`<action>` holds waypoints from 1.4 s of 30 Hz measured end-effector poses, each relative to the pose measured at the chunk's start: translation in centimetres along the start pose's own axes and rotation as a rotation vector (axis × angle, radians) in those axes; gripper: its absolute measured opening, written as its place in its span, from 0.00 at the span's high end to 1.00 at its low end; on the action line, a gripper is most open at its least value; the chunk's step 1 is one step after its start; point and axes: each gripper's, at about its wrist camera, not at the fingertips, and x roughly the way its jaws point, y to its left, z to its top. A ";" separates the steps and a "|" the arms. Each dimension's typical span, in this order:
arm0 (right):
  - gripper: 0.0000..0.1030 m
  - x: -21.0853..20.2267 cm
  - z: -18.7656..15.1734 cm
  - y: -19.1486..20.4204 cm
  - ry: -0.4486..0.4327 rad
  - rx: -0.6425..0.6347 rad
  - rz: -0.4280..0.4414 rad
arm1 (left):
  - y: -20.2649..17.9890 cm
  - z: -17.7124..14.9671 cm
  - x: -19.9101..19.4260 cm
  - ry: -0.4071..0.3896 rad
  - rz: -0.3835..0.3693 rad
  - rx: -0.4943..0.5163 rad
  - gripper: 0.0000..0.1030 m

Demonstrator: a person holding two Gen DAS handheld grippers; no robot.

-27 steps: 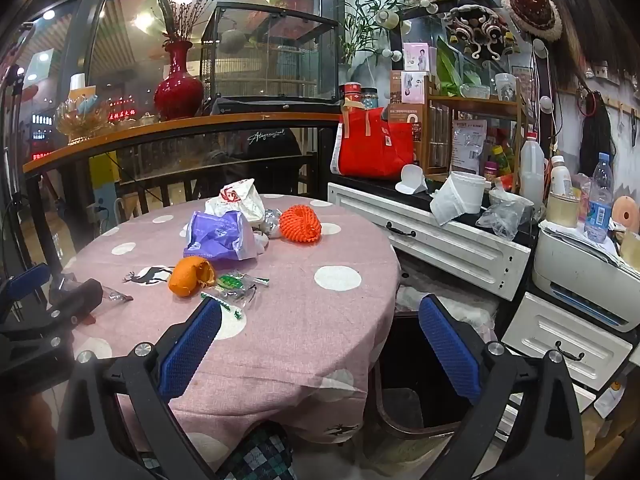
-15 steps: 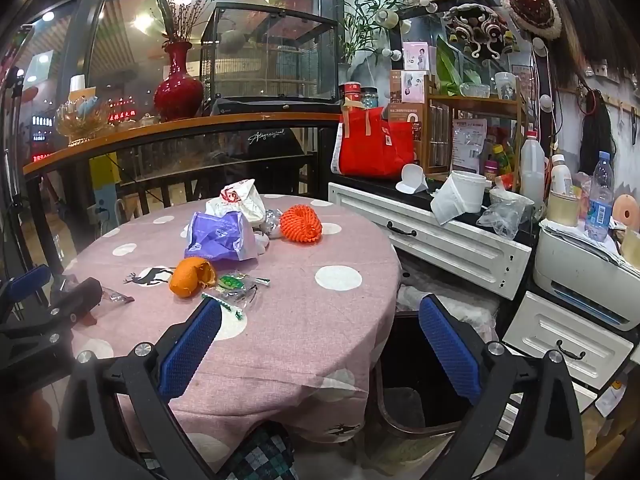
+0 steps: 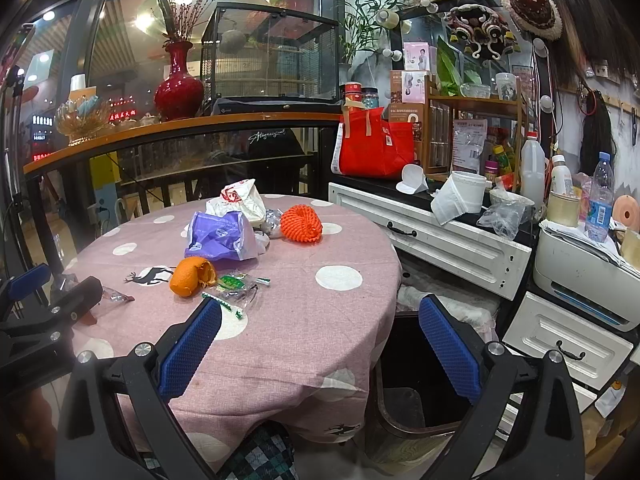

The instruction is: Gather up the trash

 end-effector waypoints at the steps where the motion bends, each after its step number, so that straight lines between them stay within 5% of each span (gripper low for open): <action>1: 0.05 0.0 0.0 0.0 0.000 0.000 0.000 | 0.0 0.0 0.0 0.001 0.000 0.001 0.05; 42: 0.05 0.1 -0.1 0.1 0.003 -0.001 0.000 | -0.2 -0.3 0.2 0.001 -0.011 0.002 0.05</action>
